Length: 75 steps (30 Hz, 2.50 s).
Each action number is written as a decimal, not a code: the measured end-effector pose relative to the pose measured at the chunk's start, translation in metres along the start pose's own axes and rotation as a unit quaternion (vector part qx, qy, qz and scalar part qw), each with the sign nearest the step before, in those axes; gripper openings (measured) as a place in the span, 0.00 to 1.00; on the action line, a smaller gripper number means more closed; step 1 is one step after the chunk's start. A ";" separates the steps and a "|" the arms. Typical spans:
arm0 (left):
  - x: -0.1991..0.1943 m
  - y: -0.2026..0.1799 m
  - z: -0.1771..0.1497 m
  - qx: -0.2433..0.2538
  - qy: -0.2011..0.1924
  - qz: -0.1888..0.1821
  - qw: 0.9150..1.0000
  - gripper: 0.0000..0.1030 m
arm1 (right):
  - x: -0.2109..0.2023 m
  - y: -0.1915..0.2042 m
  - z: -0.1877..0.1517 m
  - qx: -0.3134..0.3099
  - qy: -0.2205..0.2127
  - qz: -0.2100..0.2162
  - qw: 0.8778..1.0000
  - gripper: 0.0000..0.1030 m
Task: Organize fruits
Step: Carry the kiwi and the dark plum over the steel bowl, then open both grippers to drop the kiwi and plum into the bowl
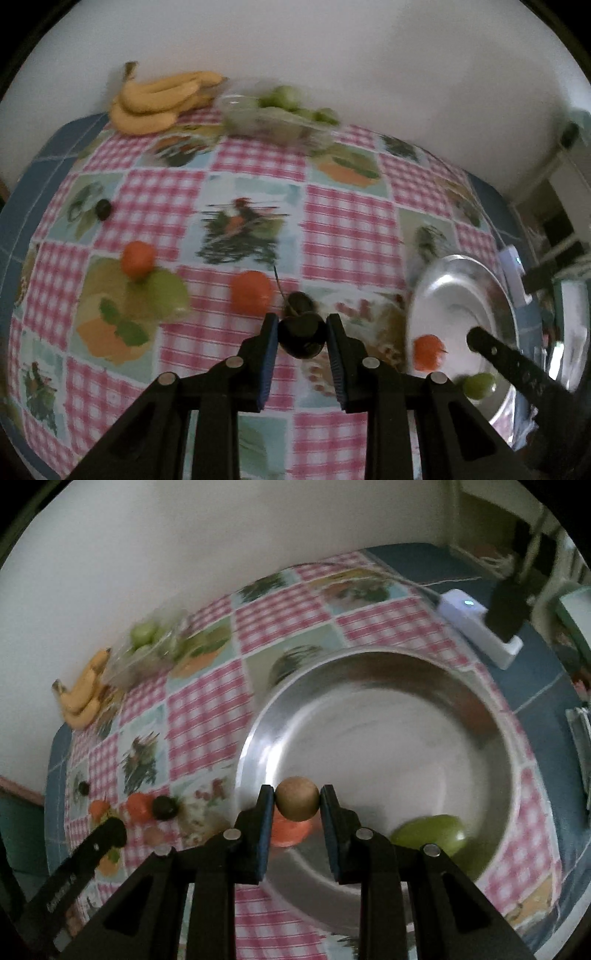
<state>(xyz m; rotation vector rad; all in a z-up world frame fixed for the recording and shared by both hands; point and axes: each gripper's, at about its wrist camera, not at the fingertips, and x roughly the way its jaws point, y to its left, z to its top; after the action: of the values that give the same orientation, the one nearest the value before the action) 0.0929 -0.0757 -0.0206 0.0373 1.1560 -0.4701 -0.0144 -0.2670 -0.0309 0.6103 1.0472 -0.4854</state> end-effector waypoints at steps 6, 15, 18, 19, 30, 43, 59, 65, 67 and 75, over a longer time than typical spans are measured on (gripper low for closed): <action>0.003 -0.050 -0.012 0.064 0.014 -0.034 0.997 0.27 | -0.010 -0.042 0.006 0.051 -0.011 -0.022 0.998 0.26; 0.007 -0.113 -0.037 0.144 0.028 -0.078 0.986 0.27 | -0.019 -0.072 0.011 0.082 -0.025 -0.031 0.996 0.26; 0.011 -0.126 -0.045 0.171 0.025 -0.068 0.983 0.27 | -0.014 -0.076 0.009 0.088 -0.015 -0.028 0.996 0.26; 0.014 -0.129 -0.048 0.178 0.027 -0.065 0.981 0.27 | -0.011 -0.076 0.009 0.088 -0.012 -0.026 0.996 0.26; 0.036 -0.134 -0.059 0.185 0.056 -0.059 0.979 0.27 | 0.014 -0.067 0.004 0.070 0.015 -0.029 0.997 0.26; 0.045 -0.132 -0.060 0.185 0.067 -0.054 0.979 0.28 | 0.022 -0.065 0.004 0.071 0.025 -0.028 0.997 0.26; 0.048 -0.132 -0.061 0.181 0.075 -0.056 0.979 0.29 | 0.024 -0.061 0.009 0.064 0.025 -0.041 0.997 0.40; 0.045 -0.128 -0.057 0.169 0.074 -0.062 0.981 0.30 | 0.023 -0.058 0.011 0.054 0.022 -0.048 0.997 0.46; 0.044 -0.126 -0.056 0.163 0.072 -0.063 0.982 0.31 | 0.023 -0.058 0.011 0.053 0.022 -0.045 0.997 0.47; 0.032 -0.120 -0.047 0.153 0.048 -0.066 0.985 0.57 | 0.017 -0.062 0.010 0.062 0.010 -0.046 0.997 0.57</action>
<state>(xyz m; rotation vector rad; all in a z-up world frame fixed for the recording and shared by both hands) 0.0176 -0.1826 -0.0434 0.2541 1.1757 -0.7674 -0.0399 -0.3211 -0.0569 0.6796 1.0732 -0.6293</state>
